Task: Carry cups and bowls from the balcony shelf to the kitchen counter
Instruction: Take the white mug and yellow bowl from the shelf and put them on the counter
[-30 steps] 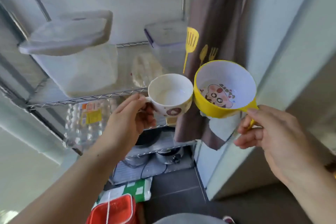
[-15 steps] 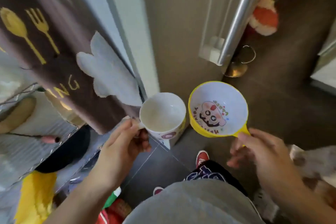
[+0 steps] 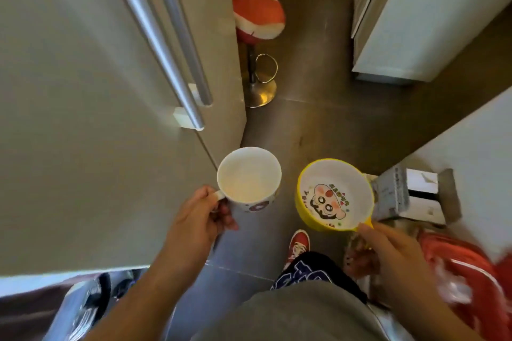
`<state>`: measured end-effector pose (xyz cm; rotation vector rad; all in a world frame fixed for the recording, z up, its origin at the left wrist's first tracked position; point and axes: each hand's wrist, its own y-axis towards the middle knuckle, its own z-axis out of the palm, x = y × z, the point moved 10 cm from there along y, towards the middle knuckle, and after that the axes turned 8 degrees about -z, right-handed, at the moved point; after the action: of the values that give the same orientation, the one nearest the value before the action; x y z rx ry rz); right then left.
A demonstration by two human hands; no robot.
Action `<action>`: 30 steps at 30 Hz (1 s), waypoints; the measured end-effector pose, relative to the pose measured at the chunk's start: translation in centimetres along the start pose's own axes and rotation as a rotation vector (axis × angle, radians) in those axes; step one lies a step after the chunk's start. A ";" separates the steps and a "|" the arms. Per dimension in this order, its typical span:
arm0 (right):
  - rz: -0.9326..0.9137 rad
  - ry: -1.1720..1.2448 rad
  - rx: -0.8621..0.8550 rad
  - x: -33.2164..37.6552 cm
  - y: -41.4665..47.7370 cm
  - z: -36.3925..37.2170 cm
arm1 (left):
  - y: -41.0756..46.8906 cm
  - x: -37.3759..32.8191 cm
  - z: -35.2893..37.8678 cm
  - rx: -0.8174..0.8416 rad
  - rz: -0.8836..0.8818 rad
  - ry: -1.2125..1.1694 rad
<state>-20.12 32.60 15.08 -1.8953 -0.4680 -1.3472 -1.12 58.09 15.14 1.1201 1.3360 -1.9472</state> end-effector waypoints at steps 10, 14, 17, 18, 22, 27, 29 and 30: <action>0.032 -0.031 -0.089 4.0 16.8 -8.1 | 14.3 -4.7 10.7 0.008 -0.010 0.048; 0.007 -0.016 -0.124 7.3 23.5 -9.7 | 18.6 -5.6 12.2 -0.044 -0.051 0.055; -0.027 -0.016 -0.142 9.2 28.6 -10.1 | 22.4 -7.1 13.4 -0.075 -0.047 0.145; -0.031 -0.022 -0.153 9.6 30.4 -10.2 | 23.9 -7.6 13.8 -0.090 -0.048 0.164; -0.022 0.001 -0.173 10.6 37.4 -9.9 | 31.0 -9.5 15.9 -0.154 -0.045 0.301; 0.007 0.037 -0.255 12.4 44.8 -10.7 | 41.4 -13.7 21.6 -0.066 -0.046 0.394; 0.047 0.066 -0.303 12.7 46.7 -11.8 | 45.2 -15.4 24.9 0.016 -0.072 0.340; 0.067 0.074 -0.329 12.9 47.6 -12.4 | 47.0 -16.4 26.8 0.061 -0.071 0.325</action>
<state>8.45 -9.29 11.62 -2.0935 -0.1491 -1.5161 35.22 15.05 10.45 1.4875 1.5068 -1.9250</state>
